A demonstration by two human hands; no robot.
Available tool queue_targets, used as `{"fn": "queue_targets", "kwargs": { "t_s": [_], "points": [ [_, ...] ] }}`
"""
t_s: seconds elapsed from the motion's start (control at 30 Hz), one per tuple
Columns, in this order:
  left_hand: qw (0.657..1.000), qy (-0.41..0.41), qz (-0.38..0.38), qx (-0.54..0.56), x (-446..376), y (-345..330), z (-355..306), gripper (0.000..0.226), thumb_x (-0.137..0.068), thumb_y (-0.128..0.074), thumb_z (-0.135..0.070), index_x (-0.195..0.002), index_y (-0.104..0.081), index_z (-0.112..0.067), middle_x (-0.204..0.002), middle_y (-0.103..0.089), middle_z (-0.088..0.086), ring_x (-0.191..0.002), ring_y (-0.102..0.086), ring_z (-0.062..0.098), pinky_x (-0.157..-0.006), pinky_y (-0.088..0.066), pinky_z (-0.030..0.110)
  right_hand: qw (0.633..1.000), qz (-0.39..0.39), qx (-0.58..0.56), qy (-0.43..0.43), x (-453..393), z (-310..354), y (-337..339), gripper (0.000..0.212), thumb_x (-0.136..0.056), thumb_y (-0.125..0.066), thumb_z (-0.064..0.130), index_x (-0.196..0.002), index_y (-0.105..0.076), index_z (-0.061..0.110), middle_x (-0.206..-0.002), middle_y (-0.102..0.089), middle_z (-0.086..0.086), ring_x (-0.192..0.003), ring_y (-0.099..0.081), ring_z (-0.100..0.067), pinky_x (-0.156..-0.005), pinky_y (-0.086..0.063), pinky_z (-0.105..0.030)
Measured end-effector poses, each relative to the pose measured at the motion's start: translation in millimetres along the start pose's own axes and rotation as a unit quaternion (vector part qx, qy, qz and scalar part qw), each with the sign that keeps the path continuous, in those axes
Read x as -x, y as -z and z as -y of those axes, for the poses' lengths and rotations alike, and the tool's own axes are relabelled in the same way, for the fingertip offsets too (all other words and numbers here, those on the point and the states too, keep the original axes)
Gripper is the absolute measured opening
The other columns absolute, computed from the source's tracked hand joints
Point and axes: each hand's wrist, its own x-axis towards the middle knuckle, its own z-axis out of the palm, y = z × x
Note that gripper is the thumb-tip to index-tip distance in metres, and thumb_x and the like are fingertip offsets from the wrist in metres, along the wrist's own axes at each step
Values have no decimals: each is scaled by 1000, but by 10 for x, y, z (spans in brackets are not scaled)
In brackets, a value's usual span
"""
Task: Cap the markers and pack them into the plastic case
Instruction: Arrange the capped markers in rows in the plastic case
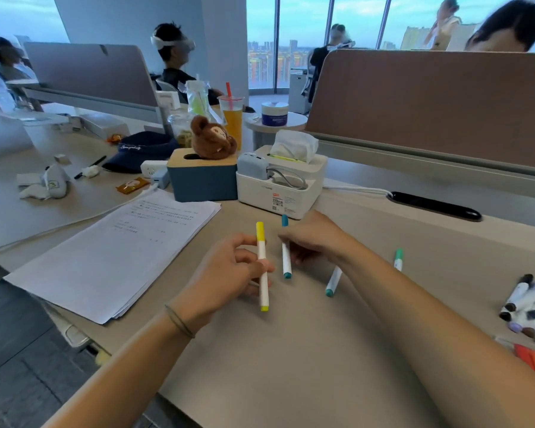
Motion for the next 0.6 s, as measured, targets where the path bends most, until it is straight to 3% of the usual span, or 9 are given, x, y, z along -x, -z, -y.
{"fn": "queue_targets", "kwargs": {
  "t_s": [0.13, 0.23, 0.3, 0.4, 0.47, 0.53, 0.6],
  "points": [
    [998, -23, 58, -11, 47, -295, -127, 40, -91, -70, -10, -126, -53, -22, -88, -78, 8, -80, -76, 23, -68, -61, 30, 999, -5, -39, 0, 489, -214, 345, 11, -81, -61, 9, -79, -69, 1, -64, -72, -13, -60, -71, -27, -66, -63, -33],
    [995, -52, 89, -15, 90, -585, -252, 43, -88, -74, -12, -124, -54, -23, -84, -77, 13, -76, -76, 22, -61, -59, 25, 996, -5, -84, -5, 861, -467, 621, 12, -86, -57, 3, -91, -66, -2, -83, -76, -23, -66, -72, -29, -72, -63, -40],
    [991, -76, 108, -14, 116, -795, -322, 45, -84, -77, -12, -122, -56, -22, -83, -74, 20, -72, -74, 23, -59, -58, 25, 991, -18, -134, -5, 1083, -665, 777, 12, -89, -52, -1, -95, -63, -1, -79, -74, -23, -66, -71, -30, -70, -63, -39],
    [984, -110, 140, -13, 171, -1135, -415, 49, -80, -81, -10, -122, -57, -18, -70, -69, 15, -63, -69, 19, -57, -60, 29, 978, -65, -199, -4, 1394, -955, 989, 17, -92, -47, -3, -92, -62, 3, -68, -66, -16, -60, -63, -26, -59, -60, -32],
    [978, -130, 162, -25, 220, -1388, -474, 51, -78, -83, -9, -122, -58, -17, -65, -66, 10, -61, -68, 20, -58, -61, 34, 973, -103, -208, -1, 1612, -1135, 1133, 20, -91, -45, -1, -92, -64, 7, -60, -57, -7, -54, -53, -19, -51, -48, -26],
    [973, -146, 175, -39, 250, -1562, -510, 54, -77, -85, -10, -123, -58, -17, -63, -65, 7, -61, -68, 23, -57, -62, 35, 974, -122, -191, -7, 1755, -1243, 1212, 15, -92, -54, 8, -96, -68, 6, -57, -48, 0, -52, -42, -13, -48, -37, -22],
    [966, -165, 192, -59, 314, -1794, -567, 57, -75, -86, -14, -124, -57, -20, -63, -65, 6, -59, -69, 24, -57, -62, 35, 974, -139, -180, -19, 1932, -1368, 1305, 16, -90, -65, 18, -96, -72, 5, -58, -46, 2, -53, -40, -11, -50, -36, -23]
  ]
}}
